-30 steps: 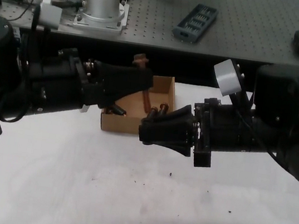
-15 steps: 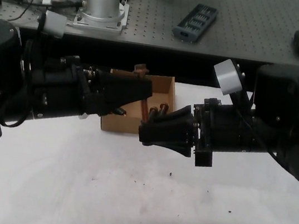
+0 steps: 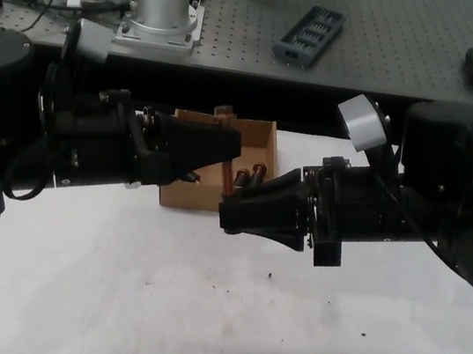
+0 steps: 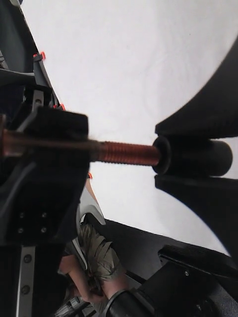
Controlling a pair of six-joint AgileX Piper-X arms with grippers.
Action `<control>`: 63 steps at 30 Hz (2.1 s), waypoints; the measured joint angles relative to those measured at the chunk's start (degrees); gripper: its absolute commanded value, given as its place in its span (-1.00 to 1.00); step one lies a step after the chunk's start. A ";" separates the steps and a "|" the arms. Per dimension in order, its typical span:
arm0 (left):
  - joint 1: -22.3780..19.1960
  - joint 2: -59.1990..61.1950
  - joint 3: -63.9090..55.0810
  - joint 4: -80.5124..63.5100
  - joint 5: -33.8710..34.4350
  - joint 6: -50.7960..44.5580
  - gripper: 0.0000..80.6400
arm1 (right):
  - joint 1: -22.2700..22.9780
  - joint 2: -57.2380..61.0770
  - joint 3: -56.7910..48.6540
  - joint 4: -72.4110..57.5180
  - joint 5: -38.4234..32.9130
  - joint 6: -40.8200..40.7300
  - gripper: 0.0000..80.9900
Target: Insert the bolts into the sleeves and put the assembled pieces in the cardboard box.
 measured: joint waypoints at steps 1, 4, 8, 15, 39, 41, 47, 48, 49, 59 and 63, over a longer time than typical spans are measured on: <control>0.00 0.00 0.00 0.00 0.00 0.00 -0.98 | 0.00 0.00 0.00 0.00 -0.03 0.00 -0.89; 0.00 0.00 0.00 0.00 0.00 0.13 -0.98 | 0.00 0.00 0.00 0.00 -0.16 0.00 -0.89; 0.00 0.00 0.00 0.00 0.00 1.04 -0.98 | 0.00 0.00 0.00 0.00 -0.16 0.00 -0.89; 0.00 0.00 -0.13 1.16 0.56 2.23 -0.98 | 0.00 0.00 0.10 0.15 -0.60 0.28 -0.89; 0.00 0.00 -0.63 2.08 5.07 6.83 -0.38 | -0.29 0.00 0.33 -12.20 -2.48 9.65 -0.89; 0.00 0.00 -0.62 2.08 5.18 7.54 0.20 | -0.52 0.00 0.33 -12.34 -2.67 9.88 -0.89; 0.23 0.00 -0.62 4.98 -3.14 9.06 0.53 | -1.08 0.00 0.33 -12.61 1.32 10.02 -0.89; 0.43 0.00 -0.62 5.27 -3.84 9.06 0.52 | -1.21 0.00 -0.01 -12.30 2.43 10.02 -0.89; 0.85 0.00 -0.62 5.45 -4.67 9.24 0.51 | -1.57 0.68 -0.36 -11.94 3.12 9.92 -0.89; 14.08 -7.01 -1.44 13.86 -14.66 12.51 0.43 | -2.95 17.56 -23.37 0.96 11.82 11.16 -0.89; 17.12 -9.11 -1.44 21.08 -15.01 15.09 0.31 | -2.98 28.09 -34.74 10.02 18.21 11.76 -0.89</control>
